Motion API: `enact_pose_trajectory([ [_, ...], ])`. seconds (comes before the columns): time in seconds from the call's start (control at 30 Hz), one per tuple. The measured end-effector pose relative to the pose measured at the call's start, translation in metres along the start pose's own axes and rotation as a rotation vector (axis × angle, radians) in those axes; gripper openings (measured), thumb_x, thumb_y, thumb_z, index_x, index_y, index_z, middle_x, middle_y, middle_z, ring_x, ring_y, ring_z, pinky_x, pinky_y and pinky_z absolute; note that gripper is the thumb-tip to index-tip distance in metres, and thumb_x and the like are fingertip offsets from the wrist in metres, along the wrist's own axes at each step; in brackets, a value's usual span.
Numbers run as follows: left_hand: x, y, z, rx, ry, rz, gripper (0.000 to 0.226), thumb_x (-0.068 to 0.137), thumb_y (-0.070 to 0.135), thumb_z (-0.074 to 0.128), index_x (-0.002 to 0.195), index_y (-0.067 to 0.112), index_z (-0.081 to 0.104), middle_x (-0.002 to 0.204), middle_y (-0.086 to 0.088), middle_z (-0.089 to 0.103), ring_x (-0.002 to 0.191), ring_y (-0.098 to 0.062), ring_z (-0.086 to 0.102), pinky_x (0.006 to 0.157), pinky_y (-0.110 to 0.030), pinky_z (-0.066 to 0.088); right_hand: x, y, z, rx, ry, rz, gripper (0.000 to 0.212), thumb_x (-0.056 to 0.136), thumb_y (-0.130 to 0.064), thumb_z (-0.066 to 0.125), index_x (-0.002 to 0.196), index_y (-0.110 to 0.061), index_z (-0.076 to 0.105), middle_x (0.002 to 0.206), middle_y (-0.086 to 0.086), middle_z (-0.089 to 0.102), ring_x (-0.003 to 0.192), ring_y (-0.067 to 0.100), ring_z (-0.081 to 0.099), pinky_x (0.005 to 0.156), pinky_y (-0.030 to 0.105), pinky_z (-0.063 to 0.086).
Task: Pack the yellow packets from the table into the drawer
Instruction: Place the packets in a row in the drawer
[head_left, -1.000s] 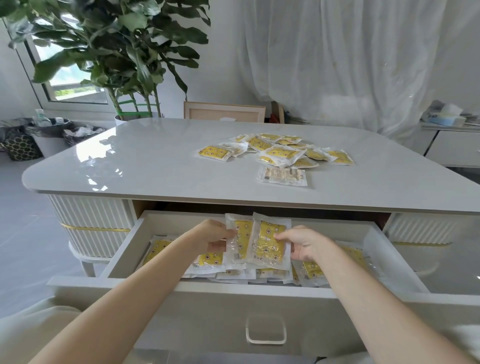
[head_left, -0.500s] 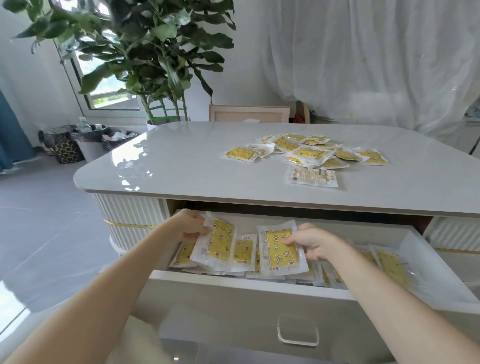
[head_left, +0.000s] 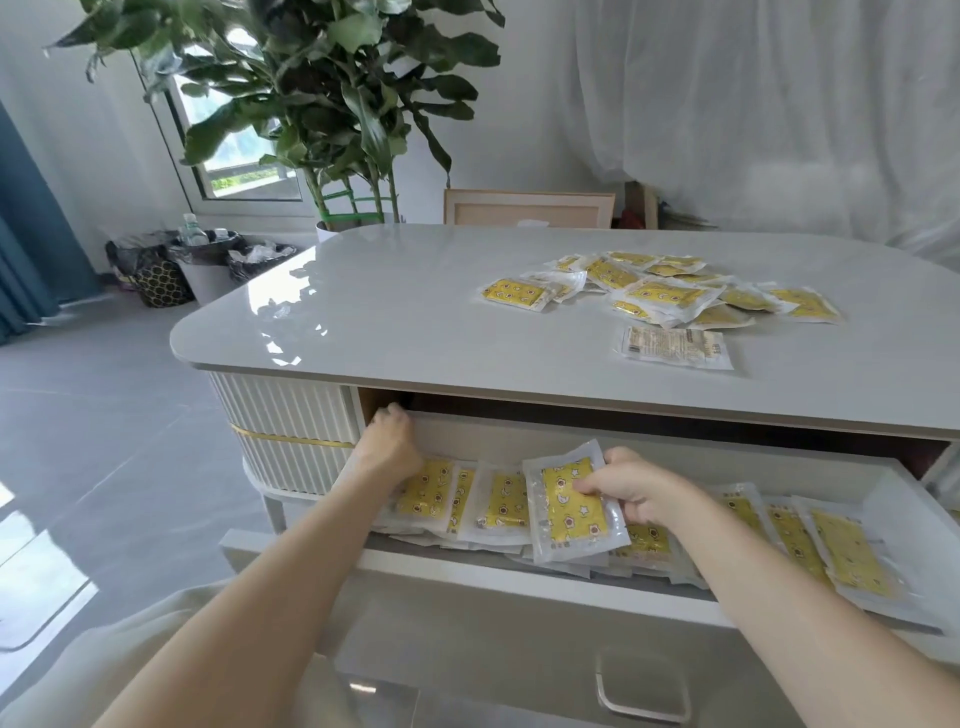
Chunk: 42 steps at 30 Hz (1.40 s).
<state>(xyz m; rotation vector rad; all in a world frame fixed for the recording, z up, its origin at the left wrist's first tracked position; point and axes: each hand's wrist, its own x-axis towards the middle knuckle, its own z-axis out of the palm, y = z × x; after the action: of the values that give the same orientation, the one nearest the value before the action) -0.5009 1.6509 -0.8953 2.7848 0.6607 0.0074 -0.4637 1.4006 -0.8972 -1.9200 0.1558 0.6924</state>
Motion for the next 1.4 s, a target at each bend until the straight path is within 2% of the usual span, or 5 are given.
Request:
enact_pose_trajectory([
  [0.27, -0.008, 0.017, 0.013, 0.158, -0.286, 0.136, 0.027, 0.090, 0.007, 0.041, 0.108, 0.006, 0.061, 0.106, -0.010, 0.063, 0.082, -0.023, 0.055, 0.062, -0.029, 0.043, 0.004, 0.004, -0.005, 0.051, 0.088, 0.018, 0.035, 0.087, 0.008, 0.059, 0.119, -0.001, 0.048, 0.114, 0.023, 0.061, 0.098, 0.037, 0.066, 0.083, 0.054, 0.055],
  [0.53, -0.025, 0.039, 0.001, 0.217, -0.277, 0.227, 0.042, 0.090, 0.009, 0.041, 0.129, 0.018, 0.053, 0.126, -0.003, 0.058, 0.111, -0.023, 0.058, 0.081, -0.029, 0.048, -0.002, 0.003, -0.032, 0.097, 0.218, 0.051, 0.043, 0.087, 0.011, 0.059, 0.127, 0.004, 0.045, 0.120, 0.026, 0.059, 0.104, 0.038, 0.063, 0.077, 0.048, 0.055],
  [0.7, -0.043, 0.075, 0.003, 0.091, -0.266, 0.425, 0.039, 0.094, 0.024, 0.044, 0.132, 0.029, 0.049, 0.132, 0.004, 0.055, 0.116, -0.019, 0.055, 0.092, -0.033, 0.049, 0.002, 0.016, -0.065, -0.058, 0.271, 0.097, 0.051, 0.084, 0.009, 0.061, 0.132, 0.005, 0.043, 0.126, 0.025, 0.054, 0.109, 0.038, 0.059, 0.093, 0.051, 0.051],
  [1.1, -0.064, 0.114, 0.027, 0.291, -0.562, 0.613, 0.051, 0.099, 0.024, 0.034, 0.148, 0.031, 0.026, 0.155, 0.002, 0.026, 0.140, -0.021, 0.029, 0.109, -0.034, 0.030, -0.010, 0.042, -0.083, -0.649, 0.500, 0.070, 0.038, 0.088, -0.004, 0.057, 0.126, -0.005, 0.052, 0.114, 0.010, 0.056, 0.101, 0.025, 0.059, 0.080, 0.031, 0.052],
  [1.4, -0.061, 0.111, 0.035, 0.359, -0.571, 0.591, 0.055, 0.097, 0.025, 0.036, 0.149, 0.034, 0.022, 0.157, 0.002, 0.022, 0.143, -0.023, 0.024, 0.114, -0.040, 0.027, -0.018, 0.046, -0.072, -0.968, 0.096, -0.005, 0.096, 0.068, -0.009, 0.084, 0.147, -0.033, 0.035, 0.147, 0.007, 0.029, 0.135, 0.033, 0.036, 0.109, 0.044, 0.038],
])
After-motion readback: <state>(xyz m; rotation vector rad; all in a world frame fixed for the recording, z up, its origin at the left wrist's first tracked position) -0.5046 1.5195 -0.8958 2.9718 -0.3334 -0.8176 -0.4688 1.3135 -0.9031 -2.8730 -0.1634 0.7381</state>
